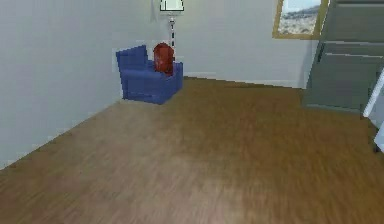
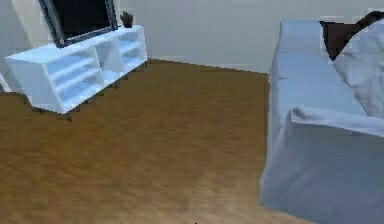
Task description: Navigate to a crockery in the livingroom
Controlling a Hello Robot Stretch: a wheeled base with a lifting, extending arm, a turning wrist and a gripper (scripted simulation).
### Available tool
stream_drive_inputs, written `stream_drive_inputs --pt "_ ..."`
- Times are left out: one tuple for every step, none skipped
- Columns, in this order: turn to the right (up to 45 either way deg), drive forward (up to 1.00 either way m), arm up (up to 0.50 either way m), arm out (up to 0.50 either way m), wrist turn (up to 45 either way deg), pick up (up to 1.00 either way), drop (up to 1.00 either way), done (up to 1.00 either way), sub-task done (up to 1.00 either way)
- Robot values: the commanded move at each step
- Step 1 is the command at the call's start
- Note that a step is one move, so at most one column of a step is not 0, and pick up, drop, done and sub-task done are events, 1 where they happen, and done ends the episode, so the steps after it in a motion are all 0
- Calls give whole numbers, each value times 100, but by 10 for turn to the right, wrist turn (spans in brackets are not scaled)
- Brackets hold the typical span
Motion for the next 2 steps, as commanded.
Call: stream_drive_inputs --pt "0 20 0 0 0 0 0 0 0" --pt "-390 0 0 0 0 0 0 0 0"
